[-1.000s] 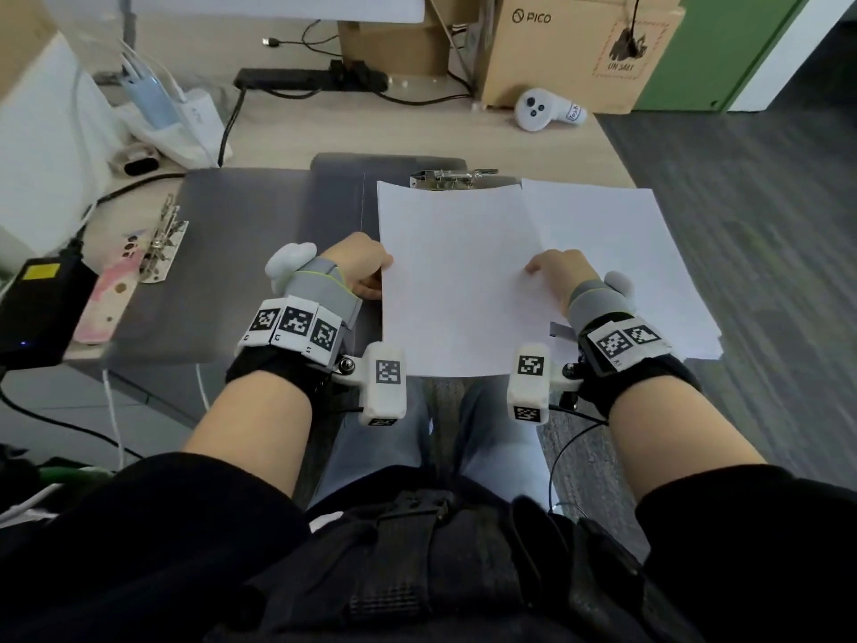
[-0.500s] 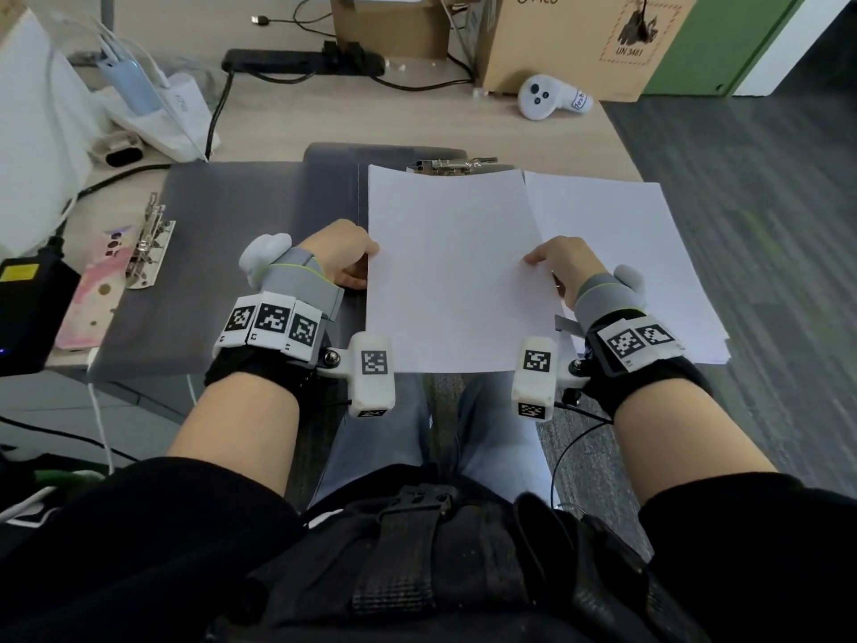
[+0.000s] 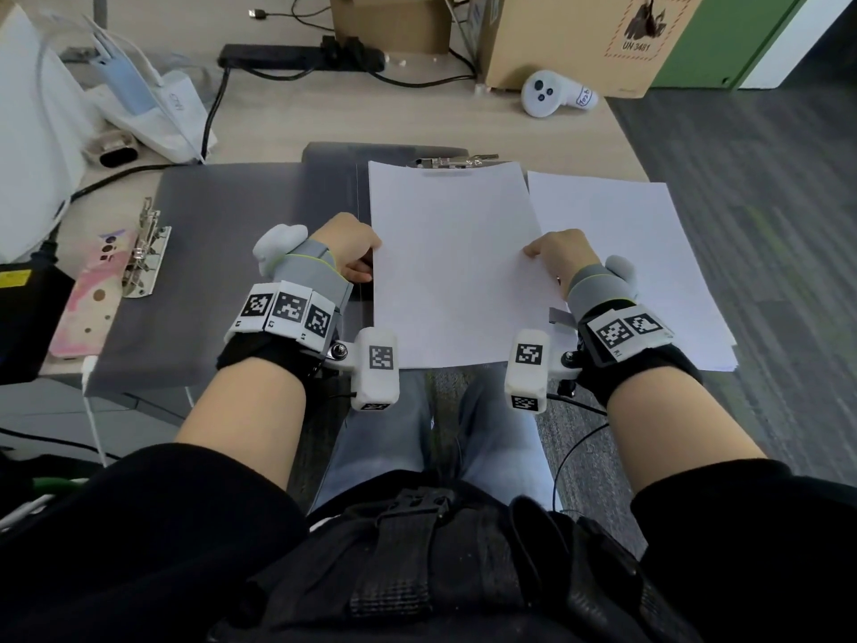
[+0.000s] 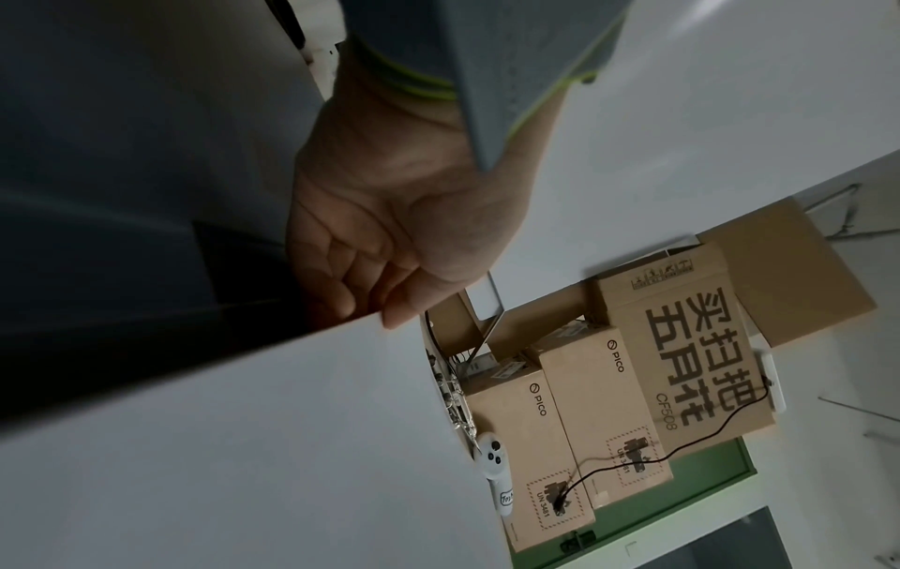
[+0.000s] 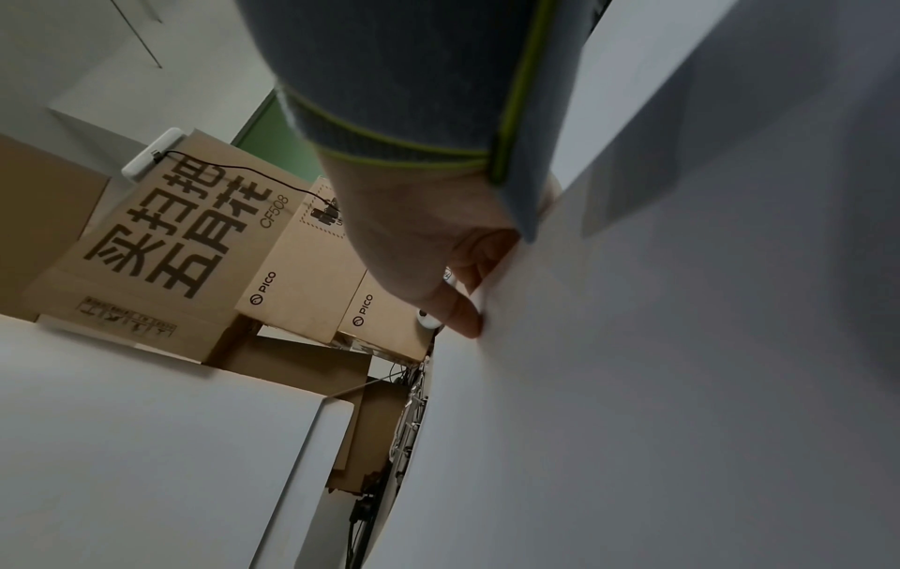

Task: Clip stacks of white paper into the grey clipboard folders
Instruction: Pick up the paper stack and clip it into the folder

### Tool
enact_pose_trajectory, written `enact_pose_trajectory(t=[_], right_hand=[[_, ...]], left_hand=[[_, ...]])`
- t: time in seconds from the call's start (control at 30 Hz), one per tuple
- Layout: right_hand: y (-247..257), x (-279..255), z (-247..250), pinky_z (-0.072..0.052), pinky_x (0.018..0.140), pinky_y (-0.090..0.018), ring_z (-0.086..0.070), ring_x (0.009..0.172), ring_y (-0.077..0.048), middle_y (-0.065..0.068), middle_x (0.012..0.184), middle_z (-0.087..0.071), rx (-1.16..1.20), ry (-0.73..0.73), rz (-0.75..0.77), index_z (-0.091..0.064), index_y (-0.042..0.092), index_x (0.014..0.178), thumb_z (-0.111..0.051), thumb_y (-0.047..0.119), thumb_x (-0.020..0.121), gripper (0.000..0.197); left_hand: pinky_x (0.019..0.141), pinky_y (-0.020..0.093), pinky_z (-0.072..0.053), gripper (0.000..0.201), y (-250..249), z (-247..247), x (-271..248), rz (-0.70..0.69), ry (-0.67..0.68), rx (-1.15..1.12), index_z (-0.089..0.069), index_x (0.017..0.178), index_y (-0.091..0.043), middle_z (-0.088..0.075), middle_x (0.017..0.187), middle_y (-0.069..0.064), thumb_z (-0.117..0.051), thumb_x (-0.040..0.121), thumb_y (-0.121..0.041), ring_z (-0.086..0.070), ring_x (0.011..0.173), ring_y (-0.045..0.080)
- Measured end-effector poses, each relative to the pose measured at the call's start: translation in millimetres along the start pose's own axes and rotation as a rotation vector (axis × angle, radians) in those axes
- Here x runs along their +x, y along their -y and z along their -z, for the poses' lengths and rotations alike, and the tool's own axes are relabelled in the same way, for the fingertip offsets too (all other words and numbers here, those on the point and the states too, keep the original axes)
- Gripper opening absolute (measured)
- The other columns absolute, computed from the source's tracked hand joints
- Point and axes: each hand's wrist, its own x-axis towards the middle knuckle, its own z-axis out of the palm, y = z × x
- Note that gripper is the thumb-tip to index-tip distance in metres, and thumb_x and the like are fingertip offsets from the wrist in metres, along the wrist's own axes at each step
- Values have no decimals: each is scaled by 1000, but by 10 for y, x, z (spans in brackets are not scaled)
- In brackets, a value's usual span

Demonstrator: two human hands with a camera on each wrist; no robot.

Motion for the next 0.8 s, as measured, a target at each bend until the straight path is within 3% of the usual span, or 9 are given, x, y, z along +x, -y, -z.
enact_pose_trajectory(t=[0.13,0.23,0.3,0.37,0.43,0.53,0.67,0.73,0.8], right_hand=[[-25,28,-28,-36,55,-26,-46,73,-26,-2,64,-43,-47,-7,23,-63,-1,84,-53,5,84,11],[-48,74,-42,-37,57,-24,-46,74,-26,-3,63,-46,-1,-38,38,-56,11,64,-58,5,79,17],[-46,89,-40,-43,60,-26,-49,73,-26,-9,74,-57,1,-60,57,-67,5,89,-60,5,78,13],[-19,119,-22,-50,77,-31,-54,85,-27,-15,105,-65,-27,-81,76,-63,7,114,-63,8,79,35],[28,143,-7,-49,86,-33,-58,98,-29,-15,124,-61,-60,-109,104,-58,8,123,-63,11,82,42],[119,166,-3,-45,95,-31,-54,121,-30,-11,137,-52,-108,-133,148,-51,8,133,-61,14,85,49],[259,203,-28,-46,91,-27,-55,119,-27,-10,130,-60,-76,-166,270,-58,7,126,-60,11,83,43],[337,224,-66,-42,83,-20,-59,111,-22,-7,121,-65,-2,-151,314,-60,9,123,-59,10,83,40],[477,309,-136,-47,86,-24,-58,96,-20,-7,107,-67,49,-117,313,-64,9,118,-59,9,80,38]], left_hand=[[38,15,-46,7,22,28,79,-40,-108,59,-54,84,-5,-62,89,14,-49,89,-6,-57,32,8],[44,19,-48,7,30,33,118,-70,-157,84,-57,94,-5,-64,93,14,-54,87,-6,-61,39,8],[47,20,-48,12,29,34,129,-70,-170,100,-60,98,-5,-65,92,12,-56,87,-7,-62,50,11],[44,18,-47,18,18,45,145,-65,-205,112,-63,102,-4,-65,82,9,-58,85,-8,-59,40,6],[41,17,-48,18,-2,55,159,-68,-250,128,-63,101,-5,-64,77,6,-60,84,-10,-55,31,3],[61,30,-56,18,-85,62,170,-148,-327,115,-61,98,-12,-66,88,11,-61,81,-11,-59,50,15],[85,42,-56,21,-284,40,212,-328,-325,111,-63,98,-14,-68,94,10,-63,77,-12,-66,83,31],[91,35,-52,30,-391,-15,254,-397,-237,203,-64,109,-13,-68,111,9,-64,79,-14,-64,100,28],[92,24,-43,37,-513,-59,361,-413,-145,322,-61,119,-15,-59,128,4,-65,82,-17,-59,107,22]])
